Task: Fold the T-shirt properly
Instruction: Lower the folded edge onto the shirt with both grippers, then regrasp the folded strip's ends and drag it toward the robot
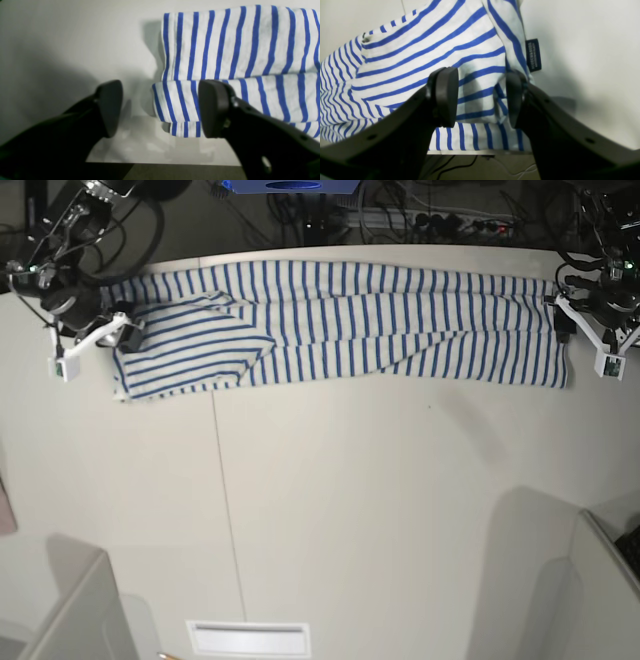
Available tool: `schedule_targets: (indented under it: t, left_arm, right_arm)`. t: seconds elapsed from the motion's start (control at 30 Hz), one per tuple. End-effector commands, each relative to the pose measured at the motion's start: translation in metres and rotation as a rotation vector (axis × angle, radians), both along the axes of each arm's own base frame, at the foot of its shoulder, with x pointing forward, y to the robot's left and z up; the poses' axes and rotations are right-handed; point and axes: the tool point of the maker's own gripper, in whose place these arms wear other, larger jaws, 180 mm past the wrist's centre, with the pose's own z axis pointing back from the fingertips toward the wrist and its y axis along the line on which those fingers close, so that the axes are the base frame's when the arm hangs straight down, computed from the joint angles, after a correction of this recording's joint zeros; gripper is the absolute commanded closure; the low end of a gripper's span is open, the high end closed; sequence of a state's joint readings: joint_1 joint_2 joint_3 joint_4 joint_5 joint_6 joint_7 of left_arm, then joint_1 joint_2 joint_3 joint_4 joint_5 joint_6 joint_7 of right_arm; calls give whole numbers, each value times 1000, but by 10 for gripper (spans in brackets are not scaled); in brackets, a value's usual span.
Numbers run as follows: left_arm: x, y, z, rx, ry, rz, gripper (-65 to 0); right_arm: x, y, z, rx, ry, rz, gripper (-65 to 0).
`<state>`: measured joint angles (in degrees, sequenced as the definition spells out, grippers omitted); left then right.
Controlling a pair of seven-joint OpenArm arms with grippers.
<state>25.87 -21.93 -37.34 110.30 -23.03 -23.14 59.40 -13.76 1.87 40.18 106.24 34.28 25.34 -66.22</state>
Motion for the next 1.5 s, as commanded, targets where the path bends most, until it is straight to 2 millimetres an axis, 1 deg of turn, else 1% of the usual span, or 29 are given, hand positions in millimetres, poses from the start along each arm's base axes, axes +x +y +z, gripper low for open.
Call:
schedule_targets:
  t: [0.0, 0.03, 0.07, 0.1, 0.13, 0.2, 0.23, 0.33, 0.4, 0.5, 0.53, 0.63, 0.67, 0.73, 0.8, 0.83, 0.9, 0.97, 1.0, 1.07, 1.13, 1.2, 1.3, 1.37, 1.47]
  left_arm:
    - [7, 2, 12, 19, -36, -13, -461]
    - [8, 1, 12, 17, -39, -15, -443]
    - [8, -1, 11, 10, -41, -14, -410]
    - [7, -5, 8, -5, -44, -9, -367]
    - [9, -9, 7, -22, -56, -2, -295]
    - [17, -15, 3, -52, -80, 19, -115]
    - [18, -15, -3, -68, -76, 35, -3]
    - [21, -15, -18, -77, -62, 88, 0]
    - [19, -11, -29, -58, -34, 119, 0]
    - [17, -6, -46, -38, -25, 142, 0]
    - [19, -9, -54, -36, -27, 129, 0]
    - [15, -19, -82, -35, 18, 95, 0]
    - [13, -19, -92, -41, 38, 99, 0]
    - [19, -17, -101, -56, 51, 119, 0]
    - [24, -17, -106, -77, 54, 137, 0]
    - [27, -16, -106, -79, 47, 146, 0]
    - [32, -12, -105, -76, 31, 182, 0]
    - [42, -10, -97, -73, -2, 198, 0]
    - [49, -9, -93, -69, -15, 197, 0]
    - [65, -11, -83, -73, -53, 192, 0]
    - [75, -10, -76, -73, -81, 193, 0]
    - [81, -9, -69, -67, -100, 189, 0]
    - [93, -9, -51, -49, -152, 174, 0]
    - [97, -10, -40, -44, -182, 165, 0]
    - [99, -11, -31, -34, -193, 160, 0]
  right_arm:
    - [7, -3, 17, -27, -60, 12, -290]
    - [8, -2, 22, -40, -76, 20, -285]
    - [10, -1, 27, -50, -90, 24, -263]
    - [12, 1, 29, -49, -96, 28, -227]
    - [14, 7, 29, -40, -100, 40, -170]
    - [20, 22, 26, -26, -101, 89, -9]
    - [22, 32, 21, -10, -89, 116, 0]
    - [25, 55, 4, 47, -49, 173, 0]
    - [29, 66, -6, 79, -30, 196, 0]
    - [30, 78, -28, 135, 1, 195, 0]
    - [32, 79, -34, 151, 5, 189, 0]
    - [33, 67, -52, 159, 30, 161, 0]
    - [37, 64, -55, 162, 24, 148, 0]
    - [49, 51, -58, 159, 8, 118, 0]
    - [62, 36, -65, 166, 17, 45, 0]
    - [69, 27, -68, 166, 20, 2, 0]
    - [76, 15, -73, 169, 23, -50, 0]
    - [89, 13, -70, 179, -4, -63, 0]
    - [90, 12, -70, 176, -2, -68, 0]
    - [100, 10, -62, 173, -25, -64, 0]
    - [103, 11, -60, 177, -32, -64, 0]
    - [103, 13, -59, 181, -29, -59, 0]
    - [110, 15, -48, 171, -55, -37, 0]
    - [115, 16, -35, 156, -83, -20, 0]
    - [119, 18, -16, 129, -115, 13, 0]
